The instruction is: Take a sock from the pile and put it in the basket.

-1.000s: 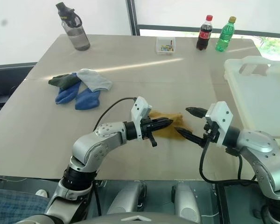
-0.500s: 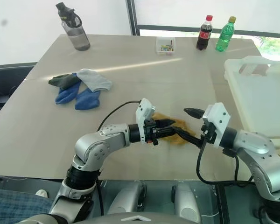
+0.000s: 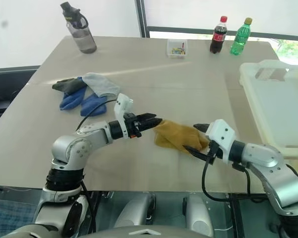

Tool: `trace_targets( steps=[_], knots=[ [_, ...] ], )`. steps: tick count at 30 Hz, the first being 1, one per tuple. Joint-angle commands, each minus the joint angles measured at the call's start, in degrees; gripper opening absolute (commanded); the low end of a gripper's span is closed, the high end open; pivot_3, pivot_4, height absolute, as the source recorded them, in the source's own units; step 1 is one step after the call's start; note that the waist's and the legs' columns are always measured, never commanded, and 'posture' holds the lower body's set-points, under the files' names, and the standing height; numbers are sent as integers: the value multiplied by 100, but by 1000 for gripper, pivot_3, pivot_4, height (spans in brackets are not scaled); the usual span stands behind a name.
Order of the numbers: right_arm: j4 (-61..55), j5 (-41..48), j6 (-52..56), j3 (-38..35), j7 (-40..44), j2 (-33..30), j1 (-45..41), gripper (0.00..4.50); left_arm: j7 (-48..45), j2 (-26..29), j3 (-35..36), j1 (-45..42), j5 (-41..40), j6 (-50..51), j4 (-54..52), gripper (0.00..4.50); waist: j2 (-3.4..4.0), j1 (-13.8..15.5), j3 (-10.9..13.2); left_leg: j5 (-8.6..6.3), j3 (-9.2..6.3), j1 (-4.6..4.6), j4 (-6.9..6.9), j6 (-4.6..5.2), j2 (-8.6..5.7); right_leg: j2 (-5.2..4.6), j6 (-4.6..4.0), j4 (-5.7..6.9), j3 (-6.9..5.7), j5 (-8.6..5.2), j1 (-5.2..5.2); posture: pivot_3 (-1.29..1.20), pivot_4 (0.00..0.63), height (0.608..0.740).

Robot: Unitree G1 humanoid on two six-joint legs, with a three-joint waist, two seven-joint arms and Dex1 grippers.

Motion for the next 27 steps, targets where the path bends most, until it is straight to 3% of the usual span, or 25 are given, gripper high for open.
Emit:
trace_targets(
  steps=[1, 11, 27],
  knots=[
    [69, -352, -196, 160, -65, -14, -160, 3847, 94, -70, 113, -136, -146, 154, 59, 2349, 0, -12, 0, 0, 1, 0, 0, 0, 0, 0, 0, 0, 1, 0, 0, 0, 150, 740],
    [89, -896, -657, 427, 227, -225, -66, 3847, 887, -609, 1008, -266, -607, 1040, 1021, 2349, -2, -27, 1, 0, 0, 4, 0, -1, 1, 1, 0, 7, 1, 0, -1, 0, 150, 740],
    [-171, -1089, -819, 298, 368, -460, 120, 3847, 676, -641, 743, -276, -757, 1610, 1212, 2349, -2, -13, 0, 1, 0, 4, 0, -3, -2, -5, 0, 6, 1, 1, 0, 0, 150, 740]
  ],
)
